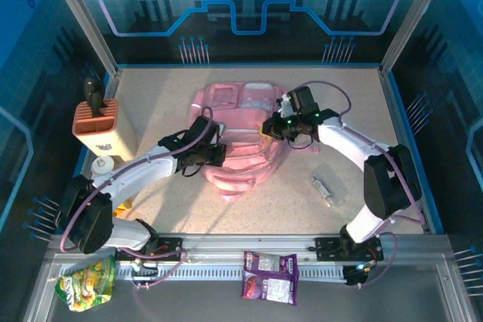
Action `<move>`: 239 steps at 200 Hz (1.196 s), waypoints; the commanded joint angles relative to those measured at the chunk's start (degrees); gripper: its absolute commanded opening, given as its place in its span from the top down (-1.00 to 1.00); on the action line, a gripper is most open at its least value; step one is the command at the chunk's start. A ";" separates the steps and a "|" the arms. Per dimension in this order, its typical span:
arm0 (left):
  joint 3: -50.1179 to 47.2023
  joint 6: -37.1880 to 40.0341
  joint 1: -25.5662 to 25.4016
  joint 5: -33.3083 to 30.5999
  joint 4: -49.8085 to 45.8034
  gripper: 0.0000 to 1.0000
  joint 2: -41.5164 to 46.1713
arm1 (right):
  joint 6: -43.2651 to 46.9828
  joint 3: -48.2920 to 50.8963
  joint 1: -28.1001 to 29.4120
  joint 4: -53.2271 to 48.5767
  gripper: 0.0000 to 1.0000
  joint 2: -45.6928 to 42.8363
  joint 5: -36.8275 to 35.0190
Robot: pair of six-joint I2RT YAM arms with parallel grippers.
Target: Pack books, pencil case, and school supplies into a backpack
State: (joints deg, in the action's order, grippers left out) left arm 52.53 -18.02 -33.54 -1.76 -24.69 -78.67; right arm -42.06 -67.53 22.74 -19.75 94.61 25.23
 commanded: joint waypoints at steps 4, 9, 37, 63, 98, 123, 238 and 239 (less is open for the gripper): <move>0.14 -1.32 -2.89 3.87 -1.76 1.00 0.48 | 5.94 -8.93 -2.87 -3.41 1.00 5.59 -0.41; 0.43 -1.77 -3.69 4.30 -1.16 1.00 0.16 | 6.61 -10.68 -2.93 -4.49 0.95 6.77 -0.45; 0.68 -4.50 -6.34 7.28 5.46 1.00 -1.18 | 8.30 -17.76 -3.14 -9.05 0.45 11.24 -0.40; 2.36 -5.49 -6.36 6.87 6.46 1.00 -2.62 | 7.84 -14.83 -2.65 -9.54 0.08 8.51 -0.99; 2.76 -4.65 -6.44 5.11 5.80 1.00 -2.89 | 1.77 -2.58 -0.96 -2.26 -0.23 0.87 -0.64; 3.14 -4.54 -6.38 6.09 6.25 1.00 -3.93 | -3.55 1.55 0.77 4.41 -0.17 0.28 1.92; 1.52 4.55 -5.16 -2.61 -7.69 1.00 2.66 | 3.89 -7.68 -2.70 0.08 1.00 6.11 -2.16; 1.43 4.56 -5.02 -2.62 -7.76 1.00 2.83 | 3.91 -7.69 -2.83 0.02 1.00 6.16 -2.14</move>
State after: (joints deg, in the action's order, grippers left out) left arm 55.46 -17.10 -39.44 -1.76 -24.62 -80.95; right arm -41.89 -72.01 22.81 -20.51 99.66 26.37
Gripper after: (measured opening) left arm 0.061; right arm 0.065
